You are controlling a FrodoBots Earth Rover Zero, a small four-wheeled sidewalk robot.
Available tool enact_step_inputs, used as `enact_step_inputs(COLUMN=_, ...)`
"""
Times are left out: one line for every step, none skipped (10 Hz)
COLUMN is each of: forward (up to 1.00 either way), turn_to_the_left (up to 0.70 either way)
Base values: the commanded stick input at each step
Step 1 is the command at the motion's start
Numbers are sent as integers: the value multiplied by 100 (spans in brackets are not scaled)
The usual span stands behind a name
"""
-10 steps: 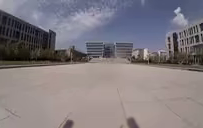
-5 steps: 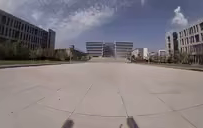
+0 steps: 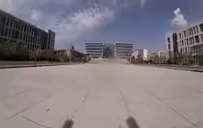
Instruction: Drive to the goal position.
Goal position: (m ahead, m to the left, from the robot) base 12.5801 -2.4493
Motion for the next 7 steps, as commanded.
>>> enact_step_inputs(forward=70, turn_to_the_left=0)
enact_step_inputs(forward=70, turn_to_the_left=0)
enact_step_inputs(forward=70, turn_to_the_left=0)
enact_step_inputs(forward=70, turn_to_the_left=0)
enact_step_inputs(forward=70, turn_to_the_left=0)
enact_step_inputs(forward=70, turn_to_the_left=0)
enact_step_inputs(forward=70, turn_to_the_left=0)
